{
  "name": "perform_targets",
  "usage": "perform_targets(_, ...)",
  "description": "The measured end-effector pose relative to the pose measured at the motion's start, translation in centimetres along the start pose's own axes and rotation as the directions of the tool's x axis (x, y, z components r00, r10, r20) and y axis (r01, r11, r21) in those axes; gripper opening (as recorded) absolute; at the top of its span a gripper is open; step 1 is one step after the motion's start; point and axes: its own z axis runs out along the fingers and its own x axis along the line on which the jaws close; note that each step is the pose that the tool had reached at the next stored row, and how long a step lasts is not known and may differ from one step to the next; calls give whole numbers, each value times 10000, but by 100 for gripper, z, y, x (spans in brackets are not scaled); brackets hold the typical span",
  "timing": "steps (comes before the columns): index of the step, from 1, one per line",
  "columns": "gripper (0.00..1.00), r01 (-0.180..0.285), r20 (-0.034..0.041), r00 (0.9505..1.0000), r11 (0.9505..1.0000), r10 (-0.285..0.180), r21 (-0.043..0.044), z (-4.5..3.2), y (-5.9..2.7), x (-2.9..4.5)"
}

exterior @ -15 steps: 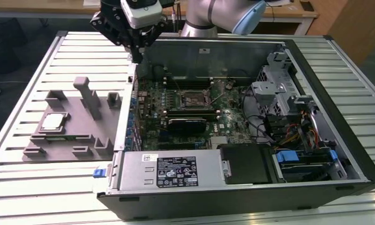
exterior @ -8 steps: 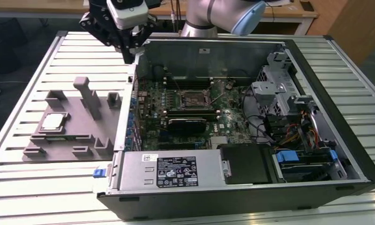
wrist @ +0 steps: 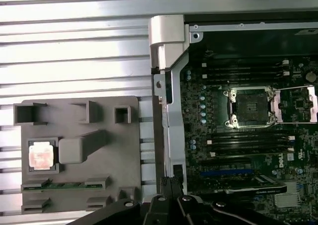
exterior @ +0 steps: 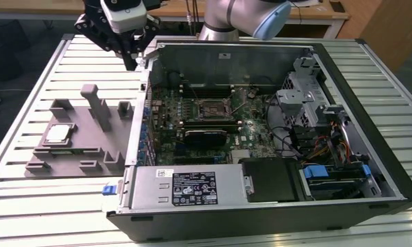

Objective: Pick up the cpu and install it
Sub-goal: 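Reach for the cpu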

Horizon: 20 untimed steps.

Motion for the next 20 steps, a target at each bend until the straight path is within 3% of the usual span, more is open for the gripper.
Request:
perform_targets(6,11,1,0,10000,10000,-1,0,2,-10,120)
perform_targets(20,11,1,0,10000,10000,-1,0,6,-26,320)
